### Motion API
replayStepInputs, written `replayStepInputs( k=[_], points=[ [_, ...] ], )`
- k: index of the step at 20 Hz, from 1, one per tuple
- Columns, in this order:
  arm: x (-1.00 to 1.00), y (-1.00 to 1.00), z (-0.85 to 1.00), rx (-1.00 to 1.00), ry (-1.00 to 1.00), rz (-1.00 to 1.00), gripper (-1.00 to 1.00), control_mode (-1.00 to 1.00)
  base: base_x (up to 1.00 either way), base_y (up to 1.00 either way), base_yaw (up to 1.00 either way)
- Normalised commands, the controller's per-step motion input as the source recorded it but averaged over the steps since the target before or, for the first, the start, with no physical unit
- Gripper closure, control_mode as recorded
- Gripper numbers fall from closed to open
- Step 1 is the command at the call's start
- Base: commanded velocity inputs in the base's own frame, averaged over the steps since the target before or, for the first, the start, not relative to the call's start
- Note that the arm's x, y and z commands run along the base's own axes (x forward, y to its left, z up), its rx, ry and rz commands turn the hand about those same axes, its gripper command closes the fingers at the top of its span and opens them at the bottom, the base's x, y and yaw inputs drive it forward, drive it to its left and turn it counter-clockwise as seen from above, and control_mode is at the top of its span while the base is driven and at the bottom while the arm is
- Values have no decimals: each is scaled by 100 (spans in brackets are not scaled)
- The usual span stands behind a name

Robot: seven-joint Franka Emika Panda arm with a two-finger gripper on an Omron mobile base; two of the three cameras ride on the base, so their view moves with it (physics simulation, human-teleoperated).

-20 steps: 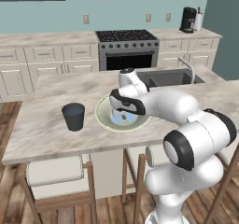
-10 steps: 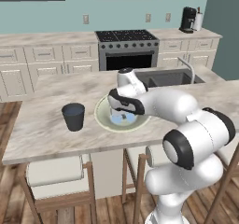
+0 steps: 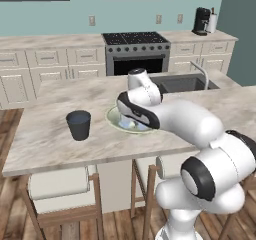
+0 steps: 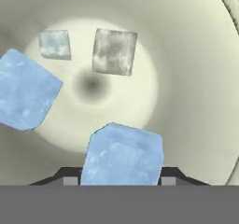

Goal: There are four ice cubes in the ice bowl. Place two ice cubes in each glass of water.

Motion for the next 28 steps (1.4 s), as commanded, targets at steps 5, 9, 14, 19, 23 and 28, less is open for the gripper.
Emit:
replayStepInputs(
  k=[5,9,14,19,23,28],
  points=[
    [-36,-32,99,0,-5,-12,100,-100,0,0,0],
    [-5,-30,64,0,0,-14,100,-100,0,0,0],
    [11,-60,46,0,0,-11,100,-100,0,0,0],
    [25,-89,25,0,0,-9,100,-100,0,0,0],
    [18,-83,0,3,-2,-8,100,-100,0,0,0],
    [18,-71,0,9,-7,-8,100,-100,0,0,0]
  ],
)
